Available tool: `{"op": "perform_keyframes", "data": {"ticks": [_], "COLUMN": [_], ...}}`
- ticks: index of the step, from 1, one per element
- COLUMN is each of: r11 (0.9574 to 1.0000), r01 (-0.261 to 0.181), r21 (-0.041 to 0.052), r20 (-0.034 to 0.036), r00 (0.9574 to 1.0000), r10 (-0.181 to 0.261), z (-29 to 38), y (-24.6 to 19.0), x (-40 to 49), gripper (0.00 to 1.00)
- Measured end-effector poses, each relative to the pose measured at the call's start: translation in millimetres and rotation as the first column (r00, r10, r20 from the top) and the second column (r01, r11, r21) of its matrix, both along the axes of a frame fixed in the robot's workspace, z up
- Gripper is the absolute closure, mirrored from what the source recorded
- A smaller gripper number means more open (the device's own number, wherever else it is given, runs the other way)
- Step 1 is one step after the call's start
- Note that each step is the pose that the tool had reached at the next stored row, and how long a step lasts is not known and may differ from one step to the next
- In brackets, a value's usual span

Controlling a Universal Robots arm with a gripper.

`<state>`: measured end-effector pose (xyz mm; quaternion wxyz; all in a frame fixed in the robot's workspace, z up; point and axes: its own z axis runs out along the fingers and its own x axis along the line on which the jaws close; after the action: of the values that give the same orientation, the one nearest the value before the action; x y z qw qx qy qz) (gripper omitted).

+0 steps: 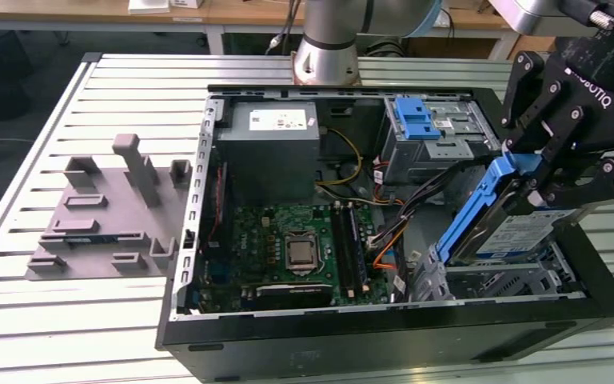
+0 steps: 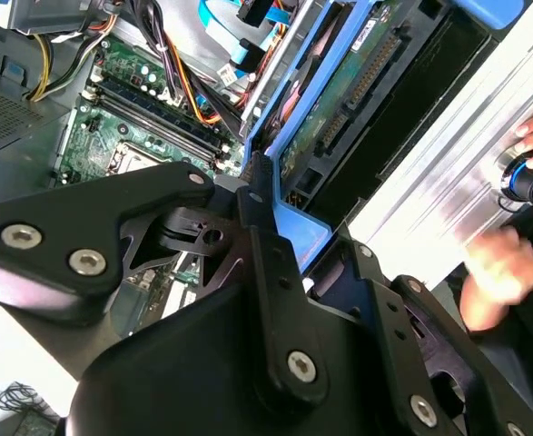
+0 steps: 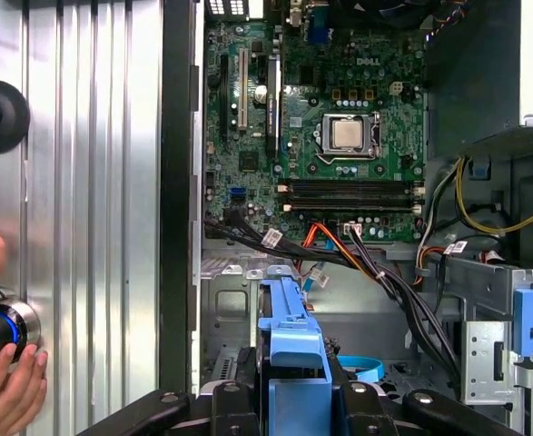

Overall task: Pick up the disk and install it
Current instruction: 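Insert the disk into the insertion slot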

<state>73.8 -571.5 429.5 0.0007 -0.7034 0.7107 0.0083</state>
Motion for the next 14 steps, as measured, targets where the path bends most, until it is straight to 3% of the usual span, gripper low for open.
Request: {"op": "perform_keyframes", "data": {"ticks": [7, 14], "r11": [1.0000, 1.0000], "r01": [0.001, 0.001], "r21": [0.0001, -0.0001], "r20": [0.0000, 0.0000], "r00": [1.0000, 1.0000], "r10": [-0.001, -0.001], "z": [-1.5, -7.3], "y": [0.0, 0.0], "x": [0.0, 0.0], "gripper": [0.64, 0.64]}}
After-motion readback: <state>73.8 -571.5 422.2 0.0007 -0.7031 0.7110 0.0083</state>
